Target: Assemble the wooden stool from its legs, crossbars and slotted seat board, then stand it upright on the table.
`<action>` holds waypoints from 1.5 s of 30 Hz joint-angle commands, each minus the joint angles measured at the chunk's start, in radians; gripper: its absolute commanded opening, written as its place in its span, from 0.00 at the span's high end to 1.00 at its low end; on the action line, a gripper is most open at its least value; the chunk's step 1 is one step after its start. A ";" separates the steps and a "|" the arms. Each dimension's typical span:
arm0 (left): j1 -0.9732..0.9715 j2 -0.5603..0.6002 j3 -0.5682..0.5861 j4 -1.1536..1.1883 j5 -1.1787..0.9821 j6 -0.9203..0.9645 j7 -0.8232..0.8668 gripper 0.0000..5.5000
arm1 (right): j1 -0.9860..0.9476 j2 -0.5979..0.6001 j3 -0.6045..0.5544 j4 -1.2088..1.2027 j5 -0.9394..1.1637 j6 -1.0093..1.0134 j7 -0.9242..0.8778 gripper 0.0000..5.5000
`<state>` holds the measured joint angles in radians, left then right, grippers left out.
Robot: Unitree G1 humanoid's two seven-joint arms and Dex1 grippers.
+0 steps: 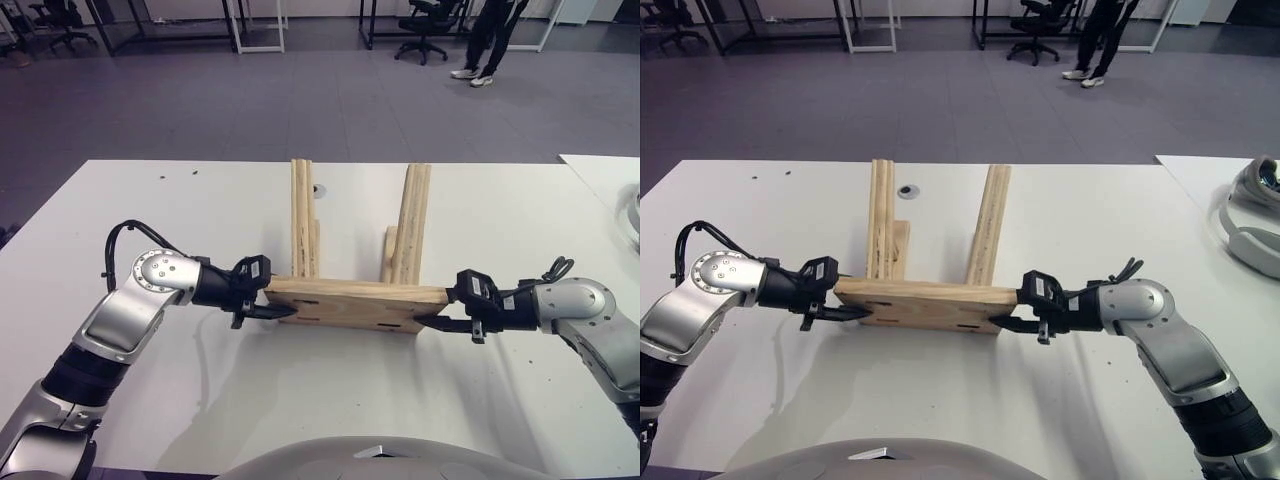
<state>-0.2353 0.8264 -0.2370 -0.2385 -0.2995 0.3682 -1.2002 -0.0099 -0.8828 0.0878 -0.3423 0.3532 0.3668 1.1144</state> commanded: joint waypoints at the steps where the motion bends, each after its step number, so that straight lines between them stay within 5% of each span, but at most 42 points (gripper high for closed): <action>1: -0.012 0.003 -0.012 0.017 0.022 -0.033 -0.026 0.71 | -0.029 0.030 0.015 0.024 -0.019 -0.044 -0.003 0.72; 5: -0.084 -0.018 0.112 -0.076 -0.191 0.099 -0.058 0.72 | -0.098 0.063 -0.101 -0.059 0.181 0.034 0.002 0.72; 8: -0.340 0.012 0.271 -0.153 -0.588 0.409 -0.054 0.72 | -0.331 -0.045 -0.288 -0.131 0.701 0.329 -0.018 0.72; 11: -0.562 0.069 0.337 -0.061 -1.013 0.685 0.051 0.72 | -0.551 -0.252 -0.297 -0.043 1.276 0.526 -0.069 0.72; 13: -0.595 0.270 0.256 0.018 -1.401 0.774 0.144 0.72 | -0.776 -0.329 -0.168 0.174 1.557 0.733 -0.052 0.72; 15: -0.642 0.453 0.154 0.092 -1.634 0.864 0.133 0.72 | -1.029 -0.393 0.009 0.428 1.619 1.026 0.106 0.72; 22: -1.052 0.400 -0.197 0.562 -1.672 1.233 0.035 0.76 | -1.282 -0.461 0.479 0.523 1.619 1.248 0.397 0.76; 28: -1.103 0.478 -0.621 0.597 -1.673 1.246 -0.162 0.76 | -1.351 -0.393 0.821 0.619 1.619 1.248 0.449 0.76; 32: -0.996 0.501 -0.697 0.608 -1.673 1.246 -0.096 0.76 | -1.093 -0.295 0.735 0.721 1.619 1.210 0.153 0.76; 34: -0.919 0.424 -0.644 0.688 -1.672 1.230 0.070 0.76 | -0.900 -0.292 0.623 0.712 1.619 1.133 0.009 0.76; 41: -0.420 0.341 -0.203 0.487 -1.673 0.953 0.520 0.51 | -0.462 -0.122 0.049 0.613 1.619 0.973 -0.435 0.48; 45: -0.145 0.471 0.112 0.520 -1.672 0.906 0.565 0.39 | -0.207 0.021 -0.343 0.450 1.619 0.831 -0.698 0.35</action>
<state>-0.4945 1.2172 -0.2409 0.2226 -1.9871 1.2908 -0.6809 -0.3154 -0.9201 -0.1014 0.1791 1.9647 1.2688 0.5330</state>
